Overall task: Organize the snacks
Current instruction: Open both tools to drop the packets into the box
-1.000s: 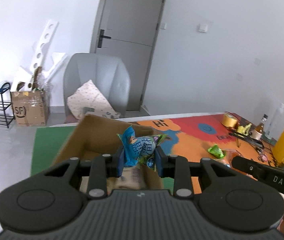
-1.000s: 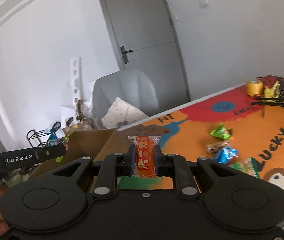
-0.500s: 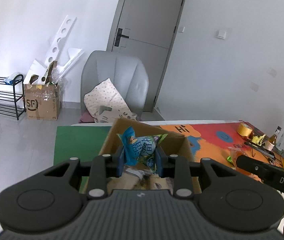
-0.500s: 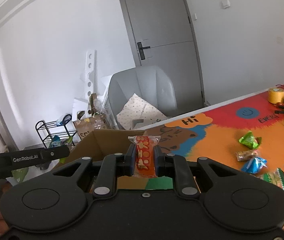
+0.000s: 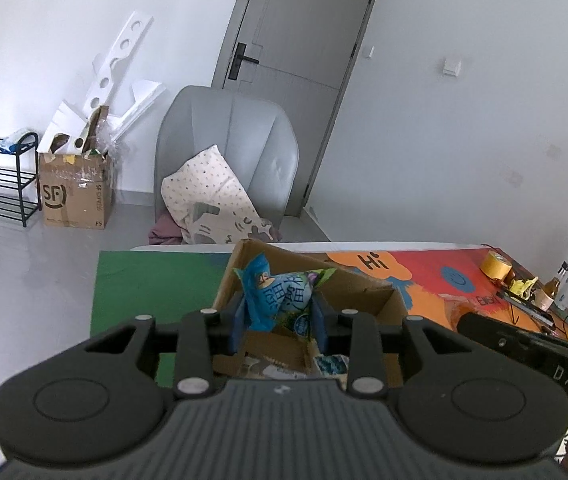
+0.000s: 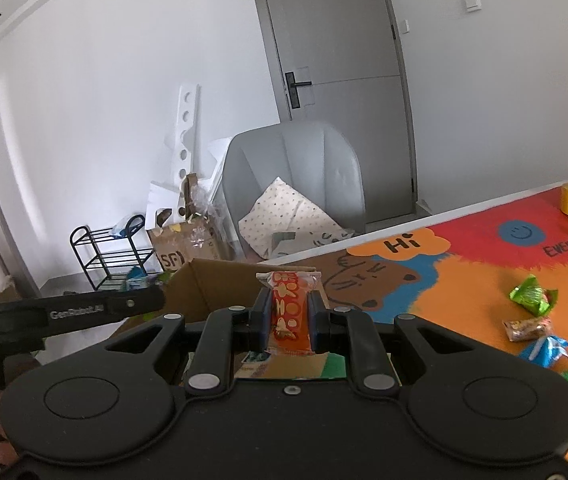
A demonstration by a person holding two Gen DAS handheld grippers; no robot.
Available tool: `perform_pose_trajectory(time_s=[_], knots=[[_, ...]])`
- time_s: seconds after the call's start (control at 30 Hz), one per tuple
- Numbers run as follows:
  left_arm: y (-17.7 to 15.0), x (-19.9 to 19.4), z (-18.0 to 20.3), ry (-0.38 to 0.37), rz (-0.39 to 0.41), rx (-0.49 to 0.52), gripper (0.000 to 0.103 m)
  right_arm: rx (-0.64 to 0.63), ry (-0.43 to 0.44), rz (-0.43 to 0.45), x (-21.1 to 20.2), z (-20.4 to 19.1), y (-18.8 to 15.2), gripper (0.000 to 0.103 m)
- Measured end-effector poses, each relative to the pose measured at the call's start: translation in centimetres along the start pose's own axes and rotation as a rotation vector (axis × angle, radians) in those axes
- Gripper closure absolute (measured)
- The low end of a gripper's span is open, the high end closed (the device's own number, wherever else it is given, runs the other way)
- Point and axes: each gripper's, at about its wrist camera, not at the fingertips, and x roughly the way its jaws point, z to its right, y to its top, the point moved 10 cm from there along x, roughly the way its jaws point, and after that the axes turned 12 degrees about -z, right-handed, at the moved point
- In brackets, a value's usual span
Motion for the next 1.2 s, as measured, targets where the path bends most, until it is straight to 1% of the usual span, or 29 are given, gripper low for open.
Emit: perform_pose_trajectory(time_s=[0.03, 0.07, 0.1, 0.2, 0.27, 0.33, 0.4, 0.5, 0.57, 0.63, 0.67, 0.7, 0.77, 0.87, 0.97, 1.2], knots=[[0.1, 0.2, -0.1, -0.004, 0.003, -0.004, 0.068, -0.001, 0.001, -0.003, 0.3, -0.1, 0.0, 0.086], [0.1, 0.3, -0.1, -0.007, 0.002, -0.007, 0.064, -0.002, 0.003, -0.007, 0.5, -0.2, 0.1, 0.086], [0.2, 0.5, -0.2, -0.011, 0.001, -0.008, 0.057, -0.003, 0.005, -0.011, 0.8, -0.4, 0.1, 0.086], [0.2, 0.4, -0.9, -0.003, 0.007, -0.024, 0.046, -0.007, 0.021, -0.028, 1.6, -1.0, 0.0, 0.086], [0.3, 0.0, -1.4, 0.005, 0.018, -0.03, 0.044, -0.016, 0.022, -0.033, 2.0, -1.5, 0.0, 0.086], [0.3, -0.7, -1.9, 0.034, 0.038, -0.032, 0.043, -0.022, 0.031, -0.039, 2.4, -2.0, 0.2, 0.086], [0.5, -1.3, -2.5, 0.059, 0.057, -0.035, 0.038, -0.031, 0.039, -0.04, 2.8, -2.7, 0.4, 0.086], [0.5, -1.8, -3.4, 0.068, 0.051, -0.063, 0.034, -0.032, 0.073, -0.027, 3.1, -3.8, 1.0, 0.086], [0.4, -1.8, -4.1, 0.079, 0.043, -0.079, 0.033, -0.027, 0.109, -0.032, 3.3, -4.4, 1.3, 0.078], [0.2, -1.9, -4.5, 0.095, 0.033, -0.087, 0.03, -0.018, 0.12, -0.033, 3.1, -4.5, 1.4, 0.069], [0.1, -2.0, -4.7, 0.104, 0.033, -0.087, 0.027, -0.014, 0.121, -0.034, 3.0, -4.4, 1.3, 0.066], [0.2, -2.0, -4.8, 0.112, 0.034, -0.086, 0.024, -0.006, 0.121, -0.036, 2.8, -4.2, 1.3, 0.063], [0.1, -2.2, -4.7, 0.127, 0.036, -0.079, 0.021, 0.014, 0.111, -0.043, 2.7, -3.6, 1.1, 0.063], [0.0, -2.5, -4.1, 0.122, 0.032, -0.067, 0.016, 0.04, 0.087, -0.054, 2.4, -2.4, 0.6, 0.063], [-0.3, -2.6, -3.5, 0.119, 0.027, -0.045, 0.014, 0.062, 0.071, -0.063, 1.8, -1.4, 0.0, 0.062], [-0.8, -3.1, -1.9, 0.106, 0.023, -0.023, 0.011, 0.098, 0.031, -0.05, -0.2, 0.8, -0.9, 0.052]])
